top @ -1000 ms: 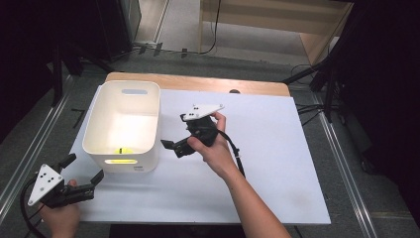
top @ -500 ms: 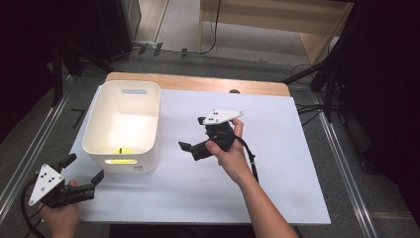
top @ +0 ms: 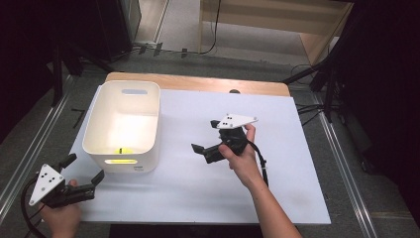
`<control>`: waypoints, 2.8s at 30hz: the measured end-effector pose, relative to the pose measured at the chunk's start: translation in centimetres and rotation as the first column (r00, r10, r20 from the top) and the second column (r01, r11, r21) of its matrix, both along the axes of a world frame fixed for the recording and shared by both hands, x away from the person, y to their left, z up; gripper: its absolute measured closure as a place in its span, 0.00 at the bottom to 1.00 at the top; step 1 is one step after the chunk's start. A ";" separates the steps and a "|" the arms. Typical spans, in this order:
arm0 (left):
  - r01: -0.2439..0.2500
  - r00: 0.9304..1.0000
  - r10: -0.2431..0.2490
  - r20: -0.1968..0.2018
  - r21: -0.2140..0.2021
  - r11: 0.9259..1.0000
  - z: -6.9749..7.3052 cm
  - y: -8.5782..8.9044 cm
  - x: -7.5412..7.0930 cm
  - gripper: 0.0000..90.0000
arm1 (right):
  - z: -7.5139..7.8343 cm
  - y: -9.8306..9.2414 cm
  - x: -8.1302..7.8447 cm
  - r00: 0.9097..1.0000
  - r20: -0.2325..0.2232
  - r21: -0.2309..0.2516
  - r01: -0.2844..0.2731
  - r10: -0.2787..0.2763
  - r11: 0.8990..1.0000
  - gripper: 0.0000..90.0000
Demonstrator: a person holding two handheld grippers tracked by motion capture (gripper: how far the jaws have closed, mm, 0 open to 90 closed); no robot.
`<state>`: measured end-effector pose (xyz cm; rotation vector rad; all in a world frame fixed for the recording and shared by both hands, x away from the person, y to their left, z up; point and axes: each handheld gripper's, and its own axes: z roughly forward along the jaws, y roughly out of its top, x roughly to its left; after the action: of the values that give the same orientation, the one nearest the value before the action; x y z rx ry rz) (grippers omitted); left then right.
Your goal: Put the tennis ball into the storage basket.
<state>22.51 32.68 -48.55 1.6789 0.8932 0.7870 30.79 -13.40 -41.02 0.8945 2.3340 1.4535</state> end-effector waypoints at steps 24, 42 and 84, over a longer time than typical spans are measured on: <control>-0.004 1.000 0.004 -0.002 0.002 1.000 0.0 -0.1 0.0 0.00 | -1.8 -4.7 -1.4 0.996 0.003 0.003 0.091 -0.091 0.996 0.00; -0.004 1.000 0.004 -0.002 0.002 1.000 0.0 -0.1 0.0 0.00 | -2.8 -6.9 -2.3 0.991 0.002 0.017 0.132 -0.132 0.991 0.00; -0.006 1.000 0.006 0.000 0.001 1.000 0.0 -0.1 0.0 0.00 | -6.4 -14.9 -5.9 0.957 -0.017 0.046 0.289 -0.289 0.956 0.00</control>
<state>22.48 32.56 -48.56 1.6776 0.8983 0.7912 24.90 -28.32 -47.43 1.2011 2.0743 1.3884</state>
